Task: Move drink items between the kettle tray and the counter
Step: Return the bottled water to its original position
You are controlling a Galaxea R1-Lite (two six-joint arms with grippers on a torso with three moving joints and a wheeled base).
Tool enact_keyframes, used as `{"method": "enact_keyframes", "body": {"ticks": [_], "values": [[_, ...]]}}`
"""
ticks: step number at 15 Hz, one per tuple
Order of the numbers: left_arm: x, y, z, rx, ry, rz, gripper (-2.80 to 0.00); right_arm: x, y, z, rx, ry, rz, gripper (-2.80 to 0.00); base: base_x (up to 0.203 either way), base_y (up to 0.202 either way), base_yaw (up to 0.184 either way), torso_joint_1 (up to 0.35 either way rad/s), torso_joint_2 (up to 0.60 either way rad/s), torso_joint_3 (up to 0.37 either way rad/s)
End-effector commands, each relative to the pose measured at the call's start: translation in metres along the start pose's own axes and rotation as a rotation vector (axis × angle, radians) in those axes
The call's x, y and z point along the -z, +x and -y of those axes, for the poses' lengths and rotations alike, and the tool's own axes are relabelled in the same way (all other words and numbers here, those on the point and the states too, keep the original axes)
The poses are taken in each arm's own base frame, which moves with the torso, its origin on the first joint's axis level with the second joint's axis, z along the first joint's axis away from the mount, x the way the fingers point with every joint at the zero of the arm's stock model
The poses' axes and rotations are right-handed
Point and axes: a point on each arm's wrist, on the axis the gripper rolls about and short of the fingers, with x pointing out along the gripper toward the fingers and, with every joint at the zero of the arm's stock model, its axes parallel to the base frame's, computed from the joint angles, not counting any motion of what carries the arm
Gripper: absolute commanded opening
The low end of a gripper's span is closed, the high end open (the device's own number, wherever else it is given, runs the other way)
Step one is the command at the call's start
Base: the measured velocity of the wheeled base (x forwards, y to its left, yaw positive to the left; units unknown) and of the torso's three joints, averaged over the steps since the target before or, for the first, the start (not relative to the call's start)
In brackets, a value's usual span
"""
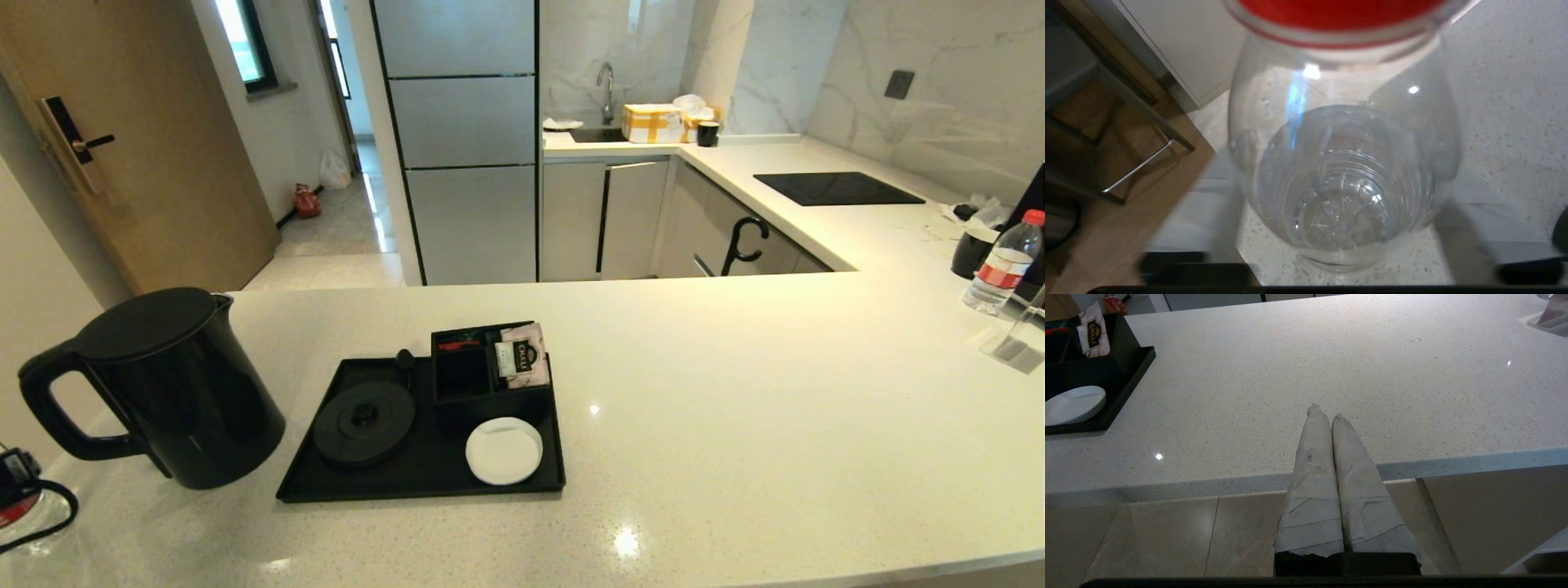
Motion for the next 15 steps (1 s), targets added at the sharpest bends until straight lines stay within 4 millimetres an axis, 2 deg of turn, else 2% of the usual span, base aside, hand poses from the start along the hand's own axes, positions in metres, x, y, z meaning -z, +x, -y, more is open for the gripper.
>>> {"method": "enact_keyframes", "body": {"ticks": [1, 3, 9, 12, 15], "values": [[0.004, 0.003, 0.001, -0.001, 0.004, -0.009, -2.80, 0.000, 0.000, 0.000, 0.000, 0.000, -0.001, -2.80, 0.000, 0.000, 0.000, 0.000, 0.00, 0.000], [0.006, 0.001, 0.001, -0.001, 0.047, 0.049, -2.80, 0.000, 0.000, 0.000, 0.000, 0.000, -0.002, -2.80, 0.000, 0.000, 0.000, 0.000, 0.00, 0.000], [0.004, -0.006, 0.002, 0.001, 0.055, 0.061, -2.80, 0.000, 0.000, 0.000, 0.000, 0.000, -0.002, -2.80, 0.000, 0.000, 0.000, 0.000, 0.00, 0.000], [-0.019, -0.036, -0.006, -0.016, 0.039, 0.144, -2.80, 0.000, 0.000, 0.000, 0.000, 0.000, 0.000, -2.80, 0.000, 0.000, 0.000, 0.000, 0.00, 0.000], [-0.049, -0.092, -0.018, -0.023, 0.019, 0.239, -2.80, 0.000, 0.000, 0.000, 0.000, 0.000, 0.000, -2.80, 0.000, 0.000, 0.000, 0.000, 0.00, 0.000]]}}
